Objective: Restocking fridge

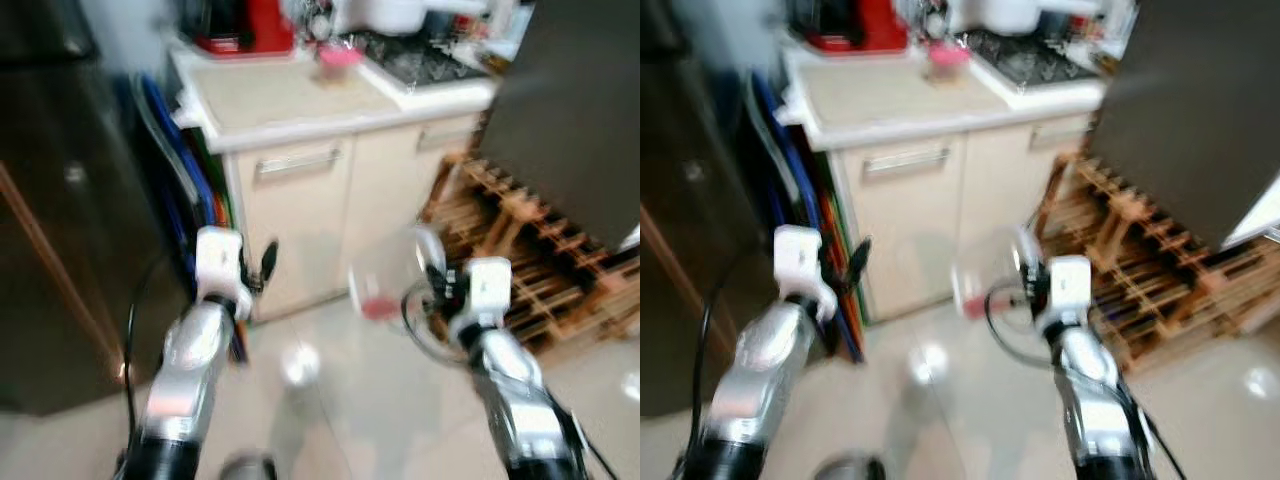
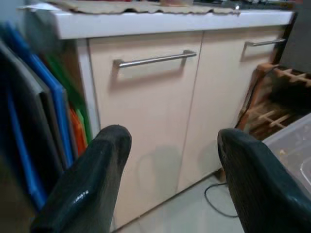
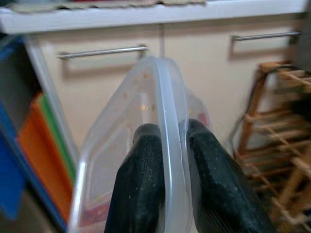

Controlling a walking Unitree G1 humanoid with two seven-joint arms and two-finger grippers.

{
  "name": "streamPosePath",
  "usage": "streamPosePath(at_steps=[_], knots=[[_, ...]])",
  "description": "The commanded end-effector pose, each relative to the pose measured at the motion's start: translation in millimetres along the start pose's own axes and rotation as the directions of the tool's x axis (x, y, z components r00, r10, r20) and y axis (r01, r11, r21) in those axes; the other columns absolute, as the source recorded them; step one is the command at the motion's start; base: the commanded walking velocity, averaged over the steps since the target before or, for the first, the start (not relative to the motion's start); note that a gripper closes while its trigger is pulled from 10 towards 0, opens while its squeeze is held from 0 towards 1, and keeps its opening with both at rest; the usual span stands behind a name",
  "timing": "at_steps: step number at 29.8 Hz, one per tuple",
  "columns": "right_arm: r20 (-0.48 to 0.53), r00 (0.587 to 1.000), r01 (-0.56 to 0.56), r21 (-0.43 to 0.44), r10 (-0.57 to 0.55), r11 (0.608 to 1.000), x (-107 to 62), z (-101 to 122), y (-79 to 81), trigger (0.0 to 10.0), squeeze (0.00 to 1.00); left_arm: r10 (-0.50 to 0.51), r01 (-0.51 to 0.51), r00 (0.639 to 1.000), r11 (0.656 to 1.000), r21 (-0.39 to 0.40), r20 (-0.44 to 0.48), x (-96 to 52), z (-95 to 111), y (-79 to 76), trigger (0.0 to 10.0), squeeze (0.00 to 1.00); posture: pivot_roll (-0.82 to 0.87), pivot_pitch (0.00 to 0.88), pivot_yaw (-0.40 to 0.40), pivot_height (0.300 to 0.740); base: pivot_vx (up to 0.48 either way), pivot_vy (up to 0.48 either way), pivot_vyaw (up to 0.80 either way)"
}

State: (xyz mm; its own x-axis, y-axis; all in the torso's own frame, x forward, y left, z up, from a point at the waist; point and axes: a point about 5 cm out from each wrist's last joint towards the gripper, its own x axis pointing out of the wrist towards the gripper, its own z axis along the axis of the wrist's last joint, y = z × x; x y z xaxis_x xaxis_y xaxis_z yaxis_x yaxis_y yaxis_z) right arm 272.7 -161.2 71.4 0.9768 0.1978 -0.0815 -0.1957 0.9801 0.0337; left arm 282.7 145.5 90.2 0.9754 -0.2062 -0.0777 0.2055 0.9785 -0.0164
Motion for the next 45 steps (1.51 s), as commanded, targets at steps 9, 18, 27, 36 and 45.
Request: streamPosePath(at_steps=[9,18,27,36,45], knots=[[0.01,1.0,0.023,-0.02,-0.023,1.0,1.6,2.8,-6.5,0.0,0.32,-0.034,0.033,0.999,0.999,0.026,0.035,5.6,9.3,-7.8,10.0,0.0,-0.02,0.009,-0.012,0.74,0.0,-0.48,0.67],[0.002,1.0,0.021,-0.019,-0.021,1.0,2.9,0.9,-6.3,0.0,0.32,-0.038,0.037,0.999,0.999,0.029,0.034,6.1,9.3,-8.7,10.0,0.0,-0.02,0.002,-0.012,0.74,0.0,-0.48,0.68],[0.007,1.0,0.012,-0.025,-0.012,1.0,5.1,1.0,-6.7,0.0,0.27,-0.051,0.049,0.998,0.998,0.037,0.039,7.8,8.6,-9.7,10.0,0.0,-0.02,0.0,-0.012,0.74,0.0,-0.48,0.43],[0.0,1.0,0.015,-0.03,-0.015,0.999,5.0,-0.5,-7.7,0.0,0.27,-0.056,0.055,0.998,0.998,0.03,0.042,7.5,7.9,-10.2,10.0,0.0,-0.02,0.0,-0.012,0.74,0.0,-0.48,0.0],[0.001,1.0,0.009,-0.032,-0.009,0.999,4.6,-1.5,-7.1,0.0,0.27,-0.065,0.065,0.996,0.998,0.013,0.057,5.3,8.7,-11.6,10.0,0.0,-0.02,0.0,-0.013,0.74,0.0,-0.48,0.0]])
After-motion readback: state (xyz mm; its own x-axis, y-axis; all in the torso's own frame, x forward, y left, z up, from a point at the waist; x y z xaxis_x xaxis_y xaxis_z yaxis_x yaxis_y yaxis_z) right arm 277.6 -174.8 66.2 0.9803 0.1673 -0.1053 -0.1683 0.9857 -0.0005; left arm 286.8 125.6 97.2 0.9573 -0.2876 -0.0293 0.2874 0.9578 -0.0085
